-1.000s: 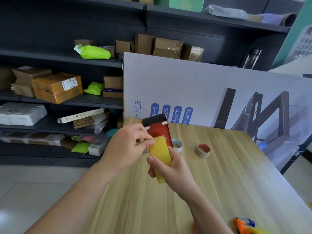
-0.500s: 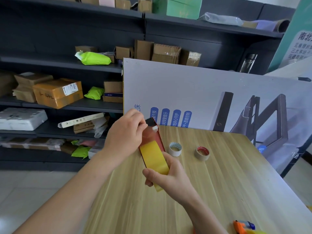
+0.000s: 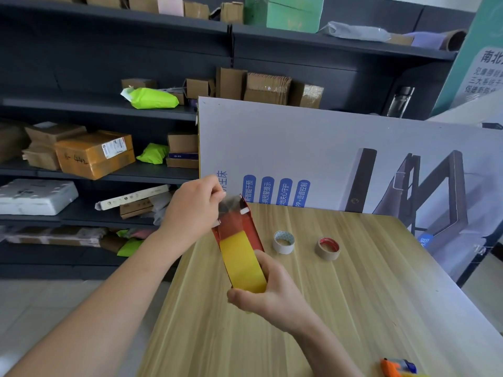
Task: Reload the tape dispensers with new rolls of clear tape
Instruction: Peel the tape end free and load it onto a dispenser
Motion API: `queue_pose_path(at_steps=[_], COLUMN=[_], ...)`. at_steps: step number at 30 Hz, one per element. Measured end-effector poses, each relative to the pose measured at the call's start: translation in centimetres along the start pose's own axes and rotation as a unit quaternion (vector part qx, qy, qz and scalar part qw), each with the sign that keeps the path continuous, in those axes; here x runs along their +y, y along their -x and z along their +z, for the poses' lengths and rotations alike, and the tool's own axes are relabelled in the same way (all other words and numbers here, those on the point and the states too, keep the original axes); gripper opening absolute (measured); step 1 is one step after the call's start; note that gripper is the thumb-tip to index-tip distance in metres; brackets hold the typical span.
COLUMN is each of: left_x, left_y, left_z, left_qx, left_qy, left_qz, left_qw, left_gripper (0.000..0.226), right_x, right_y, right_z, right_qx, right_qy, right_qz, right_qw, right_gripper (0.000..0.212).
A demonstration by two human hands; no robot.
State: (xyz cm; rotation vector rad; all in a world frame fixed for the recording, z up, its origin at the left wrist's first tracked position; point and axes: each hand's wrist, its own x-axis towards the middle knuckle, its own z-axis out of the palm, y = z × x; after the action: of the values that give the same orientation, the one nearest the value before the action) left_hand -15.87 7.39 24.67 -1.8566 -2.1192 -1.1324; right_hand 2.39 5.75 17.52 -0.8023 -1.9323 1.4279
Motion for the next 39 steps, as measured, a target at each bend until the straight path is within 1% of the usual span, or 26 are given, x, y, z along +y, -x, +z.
queue_pose_path(at_steps=[2, 4, 6, 7, 9, 10, 13, 15, 16, 19, 21, 23, 24, 26, 29, 30, 32, 36, 37, 39], left_x=[0.0, 0.0, 0.2, 0.2, 0.2, 0.1, -0.3, -0.2, -0.1, 0.2, 0.0, -0.3, -0.4, -0.4, -0.3, -0.3, -0.7, -1.1, -1.1, -1.0], left_y=[-0.1, -0.3, -0.3, -0.4, -0.4, -0.5, -0.9, -1.1, -1.2, -1.6, -2.0, -2.5, -2.6, -3.0, -3.4, -3.5, -3.8, -4.1, -4.2, -4.3], left_z=[-0.1, -0.2, -0.2, -0.1, 0.1, 0.1, -0.1, -0.2, -0.2, -0.3, -0.4, -0.6, -0.7, -0.7, -0.6, -0.5, -0.5, -0.5, -0.6, -0.5], left_qx=[-0.008, -0.012, -0.015, -0.020, -0.032, -0.036, -0.039, -0.055, -0.065, -0.093, -0.106, -0.114, -0.119, -0.125, -0.134, -0.132, -0.113, -0.034, -0.023, -0.018], left_qy=[0.000, 0.009, 0.022, 0.030, 0.041, 0.049, 0.084, 0.097, 0.101, 0.121, 0.146, 0.180, 0.199, 0.221, 0.240, 0.235, 0.209, 0.175, 0.179, 0.191], left_qz=[-0.005, -0.015, -0.023, -0.028, -0.044, -0.055, -0.090, -0.105, -0.110, -0.123, -0.138, -0.157, -0.165, -0.172, -0.169, -0.162, -0.148, -0.140, -0.137, -0.128], left_qw=[1.000, 1.000, 0.999, 0.999, 0.998, 0.997, 0.992, 0.988, 0.987, 0.980, 0.974, 0.964, 0.959, 0.952, 0.947, 0.949, 0.960, 0.974, 0.974, 0.973], left_gripper=[0.017, 0.017, 0.017, 0.018, 0.018, 0.018, 0.018, 0.017, 0.018, 0.019, 0.020, 0.020, 0.020, 0.020, 0.019, 0.019, 0.019, 0.017, 0.017, 0.017], right_x=[0.0, -0.4, -1.0, -1.1, -0.9, -0.8, 0.3, 0.5, 0.5, 0.3, 0.3, 0.6, 0.8, 0.8, 0.6, 0.5, 0.4, 0.5, 0.6, 0.2], right_y=[-0.1, -0.3, -0.5, -0.7, -1.0, -1.1, -1.2, -1.3, -1.4, -1.7, -1.8, -1.8, -2.0, -2.1, -2.4, -2.3, -2.3, -2.1, -2.1, -2.2], right_z=[-0.1, -0.2, 0.0, 0.0, -0.1, 0.0, 0.1, 0.3, 0.5, 0.7, 0.5, 0.4, 0.4, 0.4, 0.4, 0.4, 0.4, 0.2, 0.1, 0.1], right_qx=[-0.016, -0.024, -0.003, 0.018, 0.033, 0.021, -0.011, -0.006, 0.005, 0.042, 0.052, 0.035, 0.029, 0.034, 0.059, 0.069, 0.074, 0.040, 0.040, 0.051], right_qy=[-0.001, -0.038, -0.077, -0.086, -0.105, -0.113, -0.101, -0.093, -0.101, -0.124, -0.129, -0.129, -0.120, -0.115, -0.147, -0.144, -0.134, -0.120, -0.121, -0.142], right_qz=[0.017, 0.041, 0.087, 0.118, 0.168, 0.177, 0.180, 0.185, 0.188, 0.198, 0.199, 0.191, 0.184, 0.180, 0.191, 0.193, 0.186, 0.155, 0.151, 0.161], right_qw=[1.000, 0.998, 0.993, 0.989, 0.980, 0.977, 0.978, 0.978, 0.977, 0.971, 0.970, 0.972, 0.975, 0.976, 0.969, 0.968, 0.971, 0.980, 0.980, 0.975], right_gripper=[0.035, 0.039, 0.051, 0.053, 0.048, 0.045, 0.029, 0.022, 0.022, 0.039, 0.031, 0.022, 0.022, 0.030, 0.044, 0.044, 0.035, 0.023, 0.022, 0.027])
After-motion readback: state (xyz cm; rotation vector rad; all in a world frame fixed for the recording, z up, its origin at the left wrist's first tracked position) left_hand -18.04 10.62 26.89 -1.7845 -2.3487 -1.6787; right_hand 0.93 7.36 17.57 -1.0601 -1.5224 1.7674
